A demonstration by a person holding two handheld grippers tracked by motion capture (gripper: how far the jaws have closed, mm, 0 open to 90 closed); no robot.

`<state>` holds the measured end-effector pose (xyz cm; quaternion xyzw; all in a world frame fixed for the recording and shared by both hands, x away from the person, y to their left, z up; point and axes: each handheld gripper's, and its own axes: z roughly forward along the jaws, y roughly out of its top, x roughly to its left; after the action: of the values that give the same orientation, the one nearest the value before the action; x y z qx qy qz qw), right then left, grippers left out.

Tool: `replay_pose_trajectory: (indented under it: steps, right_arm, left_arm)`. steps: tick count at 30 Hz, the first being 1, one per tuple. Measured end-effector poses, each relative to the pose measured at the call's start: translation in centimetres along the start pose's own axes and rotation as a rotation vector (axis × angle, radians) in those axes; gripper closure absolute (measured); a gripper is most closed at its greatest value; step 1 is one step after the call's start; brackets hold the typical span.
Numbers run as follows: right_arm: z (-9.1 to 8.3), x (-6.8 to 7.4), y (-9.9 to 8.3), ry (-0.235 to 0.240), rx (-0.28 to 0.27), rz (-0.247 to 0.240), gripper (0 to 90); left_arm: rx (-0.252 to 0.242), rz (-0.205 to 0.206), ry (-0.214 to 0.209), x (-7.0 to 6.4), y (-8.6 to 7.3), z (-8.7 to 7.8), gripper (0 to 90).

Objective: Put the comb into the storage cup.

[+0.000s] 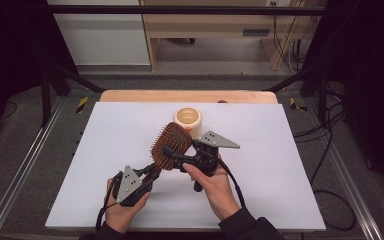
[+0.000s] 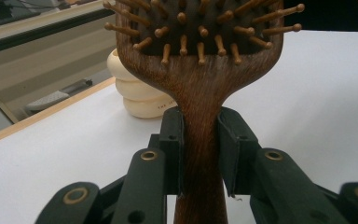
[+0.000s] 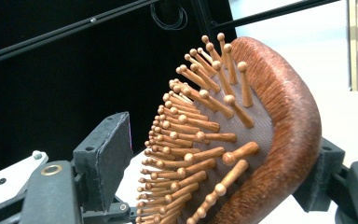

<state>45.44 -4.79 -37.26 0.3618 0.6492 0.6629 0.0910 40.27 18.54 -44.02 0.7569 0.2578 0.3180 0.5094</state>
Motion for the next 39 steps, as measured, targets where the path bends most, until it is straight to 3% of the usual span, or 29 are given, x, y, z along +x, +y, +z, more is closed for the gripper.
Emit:
replay_pose_trajectory:
  steps: [12, 24, 39]
  right_arm:
    - [0.06, -0.29, 0.12, 0.003, -0.008, 0.021, 25.8]
    - [0.17, -0.44, 0.15, 0.033, -0.017, 0.048, 39.4]
    - [0.45, -0.35, 0.12, 0.078, -0.039, 0.073, 49.3]
  left_arm:
    - [-0.001, 0.0, 0.001, -0.03, 0.0, -0.01, 72.6]
    - [-0.013, -0.012, -0.004, 0.06, -0.07, -0.03, 72.7]
    - [-0.009, -0.045, -0.007, 0.3, -0.38, 0.18, 72.6]
